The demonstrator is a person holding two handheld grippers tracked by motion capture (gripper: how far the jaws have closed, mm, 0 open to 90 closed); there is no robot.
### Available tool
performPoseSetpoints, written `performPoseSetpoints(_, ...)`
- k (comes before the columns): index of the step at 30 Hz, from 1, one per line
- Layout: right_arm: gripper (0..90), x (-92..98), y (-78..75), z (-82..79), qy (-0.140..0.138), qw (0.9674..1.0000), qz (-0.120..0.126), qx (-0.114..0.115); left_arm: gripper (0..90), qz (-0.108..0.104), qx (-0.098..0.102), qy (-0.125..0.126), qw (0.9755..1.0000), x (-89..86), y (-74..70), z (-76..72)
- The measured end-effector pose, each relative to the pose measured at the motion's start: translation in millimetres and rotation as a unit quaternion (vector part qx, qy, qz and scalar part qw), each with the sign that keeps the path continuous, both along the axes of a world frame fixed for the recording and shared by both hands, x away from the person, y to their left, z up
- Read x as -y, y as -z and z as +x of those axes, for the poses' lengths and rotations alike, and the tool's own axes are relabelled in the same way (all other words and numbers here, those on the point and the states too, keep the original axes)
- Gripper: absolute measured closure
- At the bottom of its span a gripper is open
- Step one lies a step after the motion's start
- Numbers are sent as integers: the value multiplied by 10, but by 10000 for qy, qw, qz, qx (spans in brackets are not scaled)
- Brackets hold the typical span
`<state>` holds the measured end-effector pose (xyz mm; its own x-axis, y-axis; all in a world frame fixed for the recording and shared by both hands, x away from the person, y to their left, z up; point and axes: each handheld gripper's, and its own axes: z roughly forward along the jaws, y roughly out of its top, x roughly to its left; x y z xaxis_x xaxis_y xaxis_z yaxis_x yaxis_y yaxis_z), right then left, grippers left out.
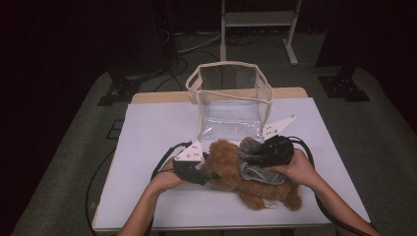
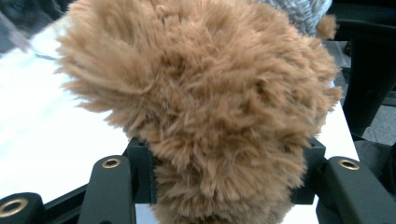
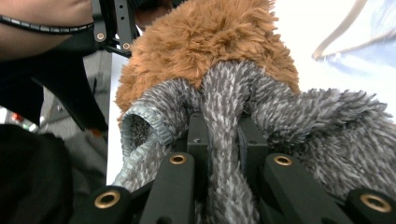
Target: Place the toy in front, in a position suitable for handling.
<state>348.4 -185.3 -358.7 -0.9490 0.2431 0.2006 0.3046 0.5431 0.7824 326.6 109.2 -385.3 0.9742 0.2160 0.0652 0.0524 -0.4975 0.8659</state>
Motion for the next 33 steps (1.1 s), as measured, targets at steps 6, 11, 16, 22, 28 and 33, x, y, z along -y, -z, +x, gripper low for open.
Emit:
performPoseSetpoints(6,783,-150,-177,94,46,9972,721,197,425,116,491,-158,9986,-264,-582,-28)
performPoseSetpoints(11,783,-99,-178,56,19,9962,825,275,419,482,552,-35,9973,-200,-660,-39)
performPoseSetpoints(16,783,208,-96,34,253,9955,883,218,411,316,569,68,9979,-20,-660,-13)
performPoseSetpoints(22,786,505,66,21,471,9955,825,20,290,220,555,111,9982,176,-685,38)
performPoseSetpoints(28,787,538,187,30,496,9948,887,-92,236,210,441,2,9988,147,-637,66)
performPoseSetpoints(33,787,511,184,24,487,9952,849,-58,339,212,537,8,9983,127,-621,35)
